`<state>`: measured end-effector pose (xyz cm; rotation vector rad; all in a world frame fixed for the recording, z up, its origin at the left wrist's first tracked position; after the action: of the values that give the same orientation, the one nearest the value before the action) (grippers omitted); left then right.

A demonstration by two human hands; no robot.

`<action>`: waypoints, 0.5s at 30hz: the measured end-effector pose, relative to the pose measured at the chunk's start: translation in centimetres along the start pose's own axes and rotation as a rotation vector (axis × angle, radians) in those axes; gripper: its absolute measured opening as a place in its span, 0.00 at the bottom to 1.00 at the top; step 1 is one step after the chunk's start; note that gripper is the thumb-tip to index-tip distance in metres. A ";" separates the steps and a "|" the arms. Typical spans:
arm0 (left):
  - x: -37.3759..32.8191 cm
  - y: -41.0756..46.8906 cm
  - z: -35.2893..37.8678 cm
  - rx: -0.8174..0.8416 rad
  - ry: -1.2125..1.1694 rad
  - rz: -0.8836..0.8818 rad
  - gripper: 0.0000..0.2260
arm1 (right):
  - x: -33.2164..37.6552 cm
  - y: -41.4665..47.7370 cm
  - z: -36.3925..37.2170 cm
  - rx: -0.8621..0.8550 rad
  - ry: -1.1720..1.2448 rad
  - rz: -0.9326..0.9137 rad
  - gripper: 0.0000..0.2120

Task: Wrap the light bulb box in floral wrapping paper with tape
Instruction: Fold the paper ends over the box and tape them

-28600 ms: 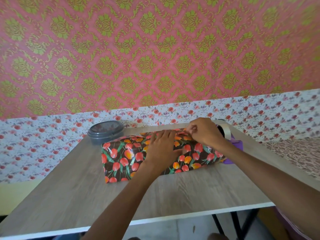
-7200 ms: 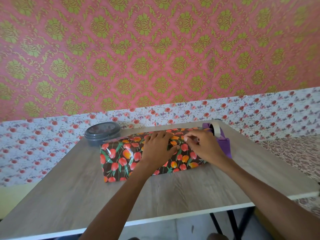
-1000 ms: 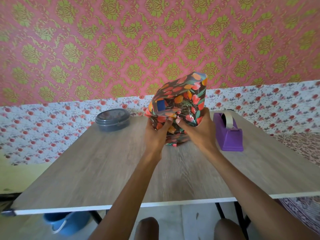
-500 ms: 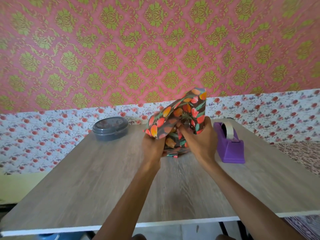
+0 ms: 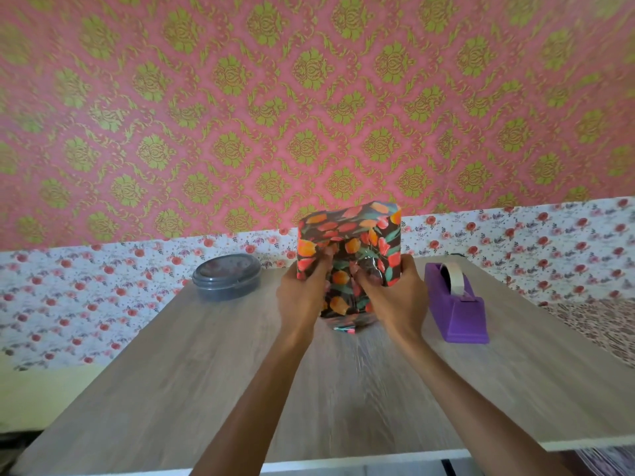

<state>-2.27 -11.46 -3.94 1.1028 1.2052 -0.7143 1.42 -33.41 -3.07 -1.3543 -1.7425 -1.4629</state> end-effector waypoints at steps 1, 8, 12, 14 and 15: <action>-0.1 0.0 -0.2 -0.017 0.012 0.001 0.08 | 0.1 -0.1 0.1 0.011 0.026 -0.007 0.24; -1.2 -0.3 -1.4 -0.129 0.116 0.015 0.15 | 0.1 -0.2 0.6 0.079 0.162 -0.022 0.25; -1.7 -0.7 -1.6 -0.177 0.185 0.018 0.10 | -0.1 0.0 0.3 0.064 0.103 -0.018 0.27; -1.4 -0.5 -1.5 -0.155 0.146 -0.002 0.15 | -0.1 0.0 0.0 0.044 0.076 -0.005 0.26; -1.2 -0.4 -1.4 -0.136 0.128 -0.017 0.15 | -0.2 0.0 -0.1 0.036 0.070 0.005 0.26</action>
<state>-3.40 -10.39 -2.91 1.0378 1.3535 -0.5726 1.50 -33.53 -3.18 -1.2726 -1.7119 -1.4525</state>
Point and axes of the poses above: each hand's wrist, its own y-axis towards the middle knuckle, its own z-axis out of the palm, x = y × z, the point moved 10 cm from there along y, towards the middle knuckle, and after that the axes turned 14 degrees about x, right-handed, at the moved point
